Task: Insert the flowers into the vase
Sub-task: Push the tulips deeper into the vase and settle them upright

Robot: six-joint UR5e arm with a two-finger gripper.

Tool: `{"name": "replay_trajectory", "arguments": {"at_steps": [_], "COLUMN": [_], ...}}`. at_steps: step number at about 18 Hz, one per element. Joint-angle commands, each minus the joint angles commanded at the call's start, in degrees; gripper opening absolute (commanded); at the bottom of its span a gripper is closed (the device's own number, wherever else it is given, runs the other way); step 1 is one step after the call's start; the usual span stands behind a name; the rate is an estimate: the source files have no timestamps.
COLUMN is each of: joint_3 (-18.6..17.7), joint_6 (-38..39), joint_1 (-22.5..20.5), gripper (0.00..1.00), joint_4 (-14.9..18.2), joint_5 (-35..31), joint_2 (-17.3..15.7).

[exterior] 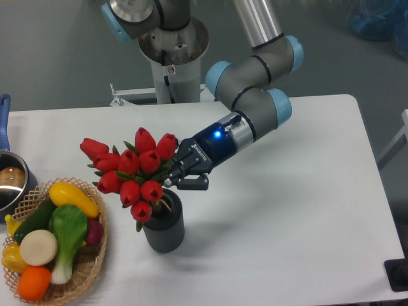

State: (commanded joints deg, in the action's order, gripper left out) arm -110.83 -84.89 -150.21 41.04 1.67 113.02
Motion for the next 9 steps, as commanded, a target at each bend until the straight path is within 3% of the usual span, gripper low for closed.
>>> {"name": "replay_trajectory", "arguments": {"at_steps": [9], "joint_3": [-1.5], "joint_6": [-4.84], "joint_1": [-0.44], "gripper": [0.16], "joint_4": [0.0], "joint_5": [0.0], "joint_2": [2.02]}}
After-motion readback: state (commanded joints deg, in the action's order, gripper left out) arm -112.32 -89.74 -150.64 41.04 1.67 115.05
